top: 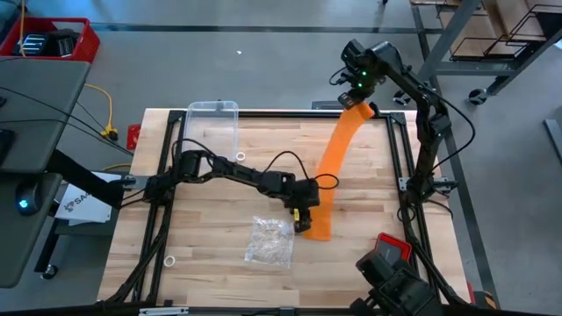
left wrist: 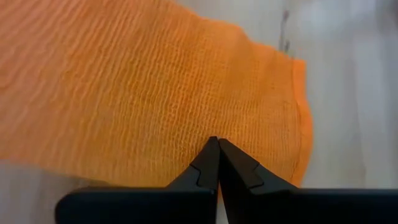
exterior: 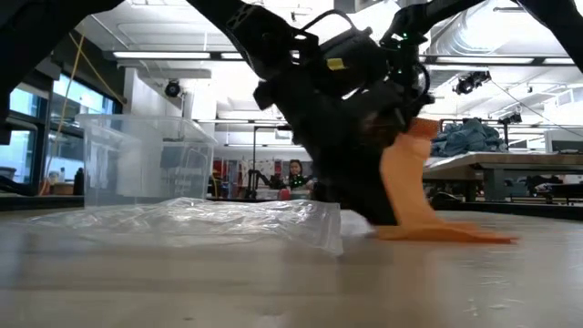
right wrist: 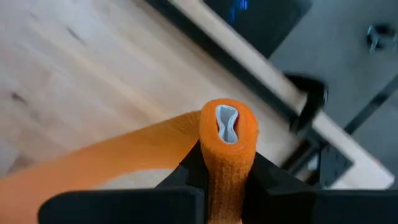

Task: Roll bandage
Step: Roll the orange bandage

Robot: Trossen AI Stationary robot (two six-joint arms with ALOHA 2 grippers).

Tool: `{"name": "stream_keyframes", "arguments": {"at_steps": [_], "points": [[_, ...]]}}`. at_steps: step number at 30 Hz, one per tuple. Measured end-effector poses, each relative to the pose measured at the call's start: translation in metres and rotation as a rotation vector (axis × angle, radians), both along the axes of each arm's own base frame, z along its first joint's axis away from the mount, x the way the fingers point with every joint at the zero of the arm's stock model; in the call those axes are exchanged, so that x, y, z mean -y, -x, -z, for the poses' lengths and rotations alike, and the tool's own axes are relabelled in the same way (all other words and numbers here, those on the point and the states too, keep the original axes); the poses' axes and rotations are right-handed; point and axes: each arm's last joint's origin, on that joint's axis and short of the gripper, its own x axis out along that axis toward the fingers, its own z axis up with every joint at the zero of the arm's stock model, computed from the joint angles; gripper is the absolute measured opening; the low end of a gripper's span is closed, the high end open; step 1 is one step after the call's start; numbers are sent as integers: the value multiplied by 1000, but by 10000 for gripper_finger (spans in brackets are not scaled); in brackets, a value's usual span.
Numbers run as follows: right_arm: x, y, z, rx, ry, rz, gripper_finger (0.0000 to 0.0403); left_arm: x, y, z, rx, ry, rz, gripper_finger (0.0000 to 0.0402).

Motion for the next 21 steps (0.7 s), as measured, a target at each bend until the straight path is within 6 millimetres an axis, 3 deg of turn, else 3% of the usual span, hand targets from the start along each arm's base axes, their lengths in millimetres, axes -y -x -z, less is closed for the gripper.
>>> {"name": "stream_keyframes", "arguments": {"at_steps": [9, 14, 21], "points": [[-9, -1, 0, -37, -57, -11, 30, -28, 31, -1, -93, -69, 45, 0], [-12, -6, 0, -28, -60, -26, 30, -56, 56, -1, -143, -92, 20, 0], [-19, -13, 3, 37, -127, -22, 30, -82, 90, -18, -163, -139, -64, 0]]}}
